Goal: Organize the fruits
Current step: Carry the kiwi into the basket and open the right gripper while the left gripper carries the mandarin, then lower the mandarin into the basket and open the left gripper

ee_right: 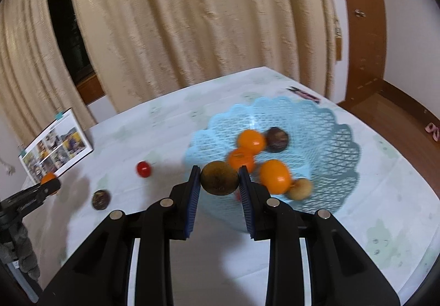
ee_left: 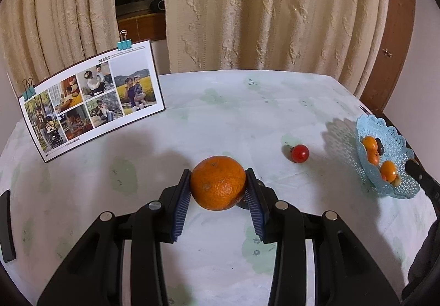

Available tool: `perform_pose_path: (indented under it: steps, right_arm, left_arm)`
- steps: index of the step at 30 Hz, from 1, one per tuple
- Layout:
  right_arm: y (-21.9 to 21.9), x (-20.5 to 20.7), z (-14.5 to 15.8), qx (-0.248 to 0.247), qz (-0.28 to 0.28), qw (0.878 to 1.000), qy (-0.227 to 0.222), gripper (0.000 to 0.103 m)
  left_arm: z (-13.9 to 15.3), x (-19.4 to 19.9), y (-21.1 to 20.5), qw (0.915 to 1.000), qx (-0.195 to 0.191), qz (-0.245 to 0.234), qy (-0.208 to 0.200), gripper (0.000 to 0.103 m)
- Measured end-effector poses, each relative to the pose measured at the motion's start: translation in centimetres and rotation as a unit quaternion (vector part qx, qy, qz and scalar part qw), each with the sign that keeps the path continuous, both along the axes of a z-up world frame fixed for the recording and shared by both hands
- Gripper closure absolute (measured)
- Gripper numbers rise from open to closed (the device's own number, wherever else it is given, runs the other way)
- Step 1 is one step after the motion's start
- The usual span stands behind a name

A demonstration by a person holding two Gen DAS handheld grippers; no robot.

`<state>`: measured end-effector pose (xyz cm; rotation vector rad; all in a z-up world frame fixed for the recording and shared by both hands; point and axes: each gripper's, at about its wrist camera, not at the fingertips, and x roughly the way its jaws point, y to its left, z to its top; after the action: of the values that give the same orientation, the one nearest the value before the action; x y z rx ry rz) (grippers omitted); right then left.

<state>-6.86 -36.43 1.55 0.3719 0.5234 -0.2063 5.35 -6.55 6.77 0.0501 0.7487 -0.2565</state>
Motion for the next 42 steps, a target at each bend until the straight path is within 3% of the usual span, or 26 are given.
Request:
perform_pose_path:
  steps: [12, 14, 15, 21, 31, 42]
  right_arm:
    - [-4.5, -0.3, -2.3, 0.014, -0.061, 0.998, 0.016, 0.073]
    - [-5.1, -0.5, -2.7, 0.022, -0.067, 0.997, 0.014, 0.065]
    - [-5.3, -0.6, -2.8, 0.025, -0.070, 0.997, 0.012, 0.054]
    - [-6.6, -2.1, -2.8, 0.026, -0.101, 0.994, -0.013, 0.052]
    - [-7.5, -5.2, -3.5, -0.015, -0.208, 0.977, -0.056, 0.042]
    - [-6.9, -6.2, -3.1, -0.034, -0.222, 0.971, -0.083, 0.040]
  left_arm:
    - [-0.3, -0.6, -1.5, 0.9998, 0.009, -0.016, -0.001, 0.064]
    - [-0.4, -0.7, -1.9, 0.9998, 0.009, -0.018, 0.001, 0.064]
    - [-0.4, -0.8, -2.1, 0.9998, 0.009, -0.019, 0.002, 0.064]
    - [-0.6, -1.1, -4.3, 0.9992, 0.014, -0.037, 0.005, 0.064]
    - [-0.6, -2.0, -11.4, 0.9934, 0.003, -0.114, 0.013, 0.064]
    - [-0.4, -2.8, -19.6, 0.9784, -0.021, -0.206, 0.008, 0.064]
